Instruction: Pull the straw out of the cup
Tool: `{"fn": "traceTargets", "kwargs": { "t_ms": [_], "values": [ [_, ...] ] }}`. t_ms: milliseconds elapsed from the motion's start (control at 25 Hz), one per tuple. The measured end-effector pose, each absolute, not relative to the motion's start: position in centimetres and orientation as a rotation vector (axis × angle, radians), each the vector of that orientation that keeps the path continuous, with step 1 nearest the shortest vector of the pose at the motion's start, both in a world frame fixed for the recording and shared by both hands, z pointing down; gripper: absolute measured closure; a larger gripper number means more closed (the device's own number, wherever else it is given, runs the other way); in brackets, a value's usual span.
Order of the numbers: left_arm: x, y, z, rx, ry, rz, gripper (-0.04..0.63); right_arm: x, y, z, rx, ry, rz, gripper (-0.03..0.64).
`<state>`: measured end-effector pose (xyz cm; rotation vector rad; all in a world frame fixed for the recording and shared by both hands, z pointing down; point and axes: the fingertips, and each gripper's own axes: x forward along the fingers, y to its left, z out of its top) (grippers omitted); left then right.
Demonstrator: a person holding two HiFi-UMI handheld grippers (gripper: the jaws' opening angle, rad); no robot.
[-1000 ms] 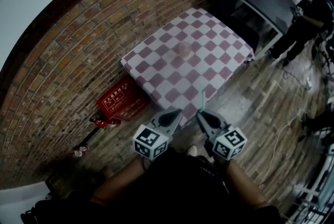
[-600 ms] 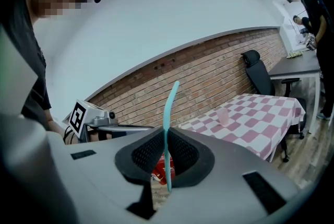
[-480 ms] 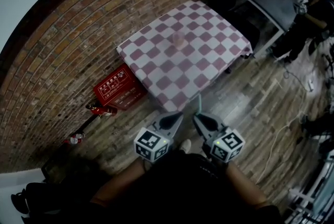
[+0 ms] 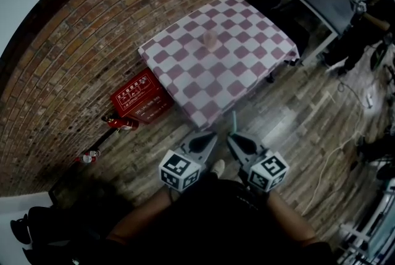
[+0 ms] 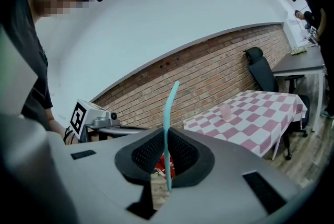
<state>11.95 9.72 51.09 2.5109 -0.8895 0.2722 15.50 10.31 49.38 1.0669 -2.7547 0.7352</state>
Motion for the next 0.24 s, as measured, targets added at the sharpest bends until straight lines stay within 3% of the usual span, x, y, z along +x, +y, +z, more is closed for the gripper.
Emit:
{"fn": "traceTargets", "kwargs": {
  "t_ms": [240],
  "values": [
    [12.92,10.85,51.07,2.513,-0.888,0.27,0.588,16.56,11.31,49.64,1.075,-2.779,0.736,0.583]
  ]
}}
